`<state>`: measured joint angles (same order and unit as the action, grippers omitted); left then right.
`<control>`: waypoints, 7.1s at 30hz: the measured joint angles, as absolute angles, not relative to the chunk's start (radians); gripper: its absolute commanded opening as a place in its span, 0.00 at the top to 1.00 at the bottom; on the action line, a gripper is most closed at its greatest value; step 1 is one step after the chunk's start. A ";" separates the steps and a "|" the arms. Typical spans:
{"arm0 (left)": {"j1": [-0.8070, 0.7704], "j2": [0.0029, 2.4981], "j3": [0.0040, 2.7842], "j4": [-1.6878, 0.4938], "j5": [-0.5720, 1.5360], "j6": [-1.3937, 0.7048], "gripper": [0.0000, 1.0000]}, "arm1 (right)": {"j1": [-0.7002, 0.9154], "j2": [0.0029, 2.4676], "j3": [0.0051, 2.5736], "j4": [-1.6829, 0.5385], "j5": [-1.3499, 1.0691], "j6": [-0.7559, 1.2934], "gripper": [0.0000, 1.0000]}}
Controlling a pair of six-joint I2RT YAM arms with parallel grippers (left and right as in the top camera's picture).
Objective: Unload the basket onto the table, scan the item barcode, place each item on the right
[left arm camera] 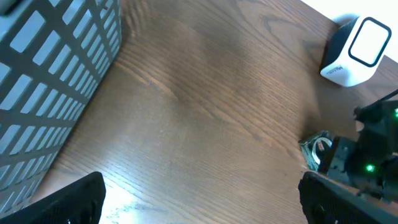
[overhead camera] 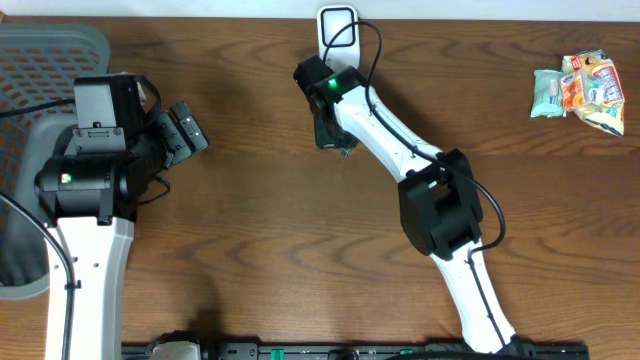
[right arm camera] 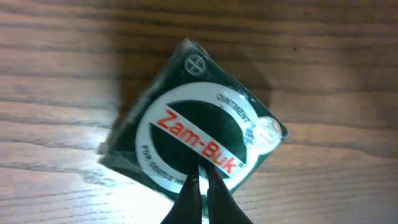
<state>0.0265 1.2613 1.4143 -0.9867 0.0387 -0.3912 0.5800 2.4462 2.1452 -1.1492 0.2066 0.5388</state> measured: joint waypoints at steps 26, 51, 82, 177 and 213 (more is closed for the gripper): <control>0.027 1.261 1.414 -0.987 0.039 -0.391 0.02 | 0.598 2.465 2.142 -1.071 0.168 0.519 0.99; 0.027 1.261 1.414 -0.987 0.039 -0.391 0.02 | 0.447 2.275 2.141 -1.272 0.180 0.403 0.61; 0.027 1.261 1.414 -0.987 0.039 -0.391 0.02 | 0.396 2.441 2.138 -1.367 0.233 0.347 0.95; 0.027 1.261 1.414 -0.987 0.039 -0.391 0.02 | 0.324 2.255 2.065 -1.209 0.284 0.294 0.20; 0.027 1.261 1.414 -0.987 0.039 -0.391 0.02 | 0.117 2.297 1.877 -1.195 -0.186 -0.213 0.01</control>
